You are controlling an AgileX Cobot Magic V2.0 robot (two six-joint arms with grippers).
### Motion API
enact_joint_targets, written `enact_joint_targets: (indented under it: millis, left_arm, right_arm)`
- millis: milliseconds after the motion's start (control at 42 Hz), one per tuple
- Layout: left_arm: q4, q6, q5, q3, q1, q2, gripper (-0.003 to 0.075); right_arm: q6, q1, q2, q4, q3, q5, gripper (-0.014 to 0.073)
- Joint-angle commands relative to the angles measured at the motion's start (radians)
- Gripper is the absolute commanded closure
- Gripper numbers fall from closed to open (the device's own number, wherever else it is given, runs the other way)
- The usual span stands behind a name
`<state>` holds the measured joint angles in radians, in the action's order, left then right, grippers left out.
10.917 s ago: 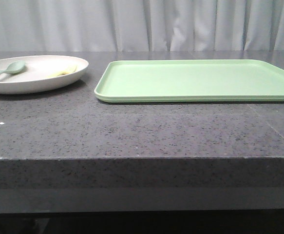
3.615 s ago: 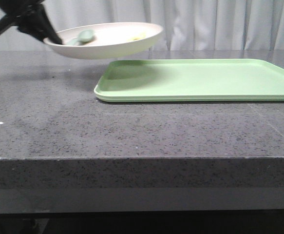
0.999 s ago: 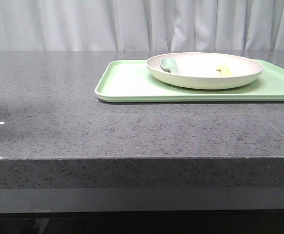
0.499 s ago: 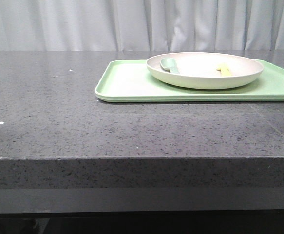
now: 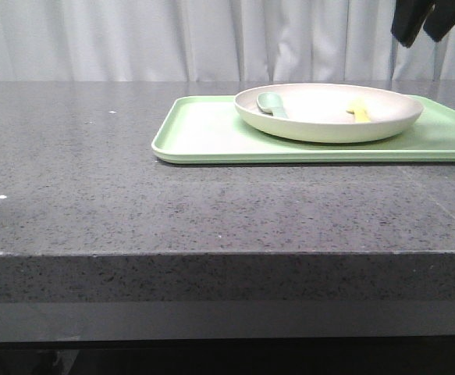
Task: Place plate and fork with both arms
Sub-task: 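Lower the right gripper onto the yellow fork on the plate, then close the right gripper on the fork handle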
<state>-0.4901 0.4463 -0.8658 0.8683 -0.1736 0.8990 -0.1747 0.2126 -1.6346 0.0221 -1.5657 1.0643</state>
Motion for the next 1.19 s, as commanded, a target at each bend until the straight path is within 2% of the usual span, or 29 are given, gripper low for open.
enact_joint_targets:
  millis: [0,404,571,1165]
  left_arm:
    - [-0.027,0.003,0.070,0.028,0.002,-0.004,0.0404]
    - [-0.027,0.003,0.097,0.028,0.002,-0.004,0.0404]
    - [-0.027,0.003,0.099,0.028,0.002,-0.004,0.0404]
    - [-0.027,0.003,0.101,0.028,0.002,-0.004,0.0404]
  right_arm:
    - [-0.035,-0.023,-0.024,0.031,-0.098,0.015,0.0302]
    - [-0.109,-0.028,-0.278,0.044,-0.407,0.186,0.0302]
    - [-0.150,-0.028,-0.348,0.044,-0.486,0.204,0.0302]
    - [-0.162,-0.031,-0.452,0.036,-0.524,0.219,0.0302]
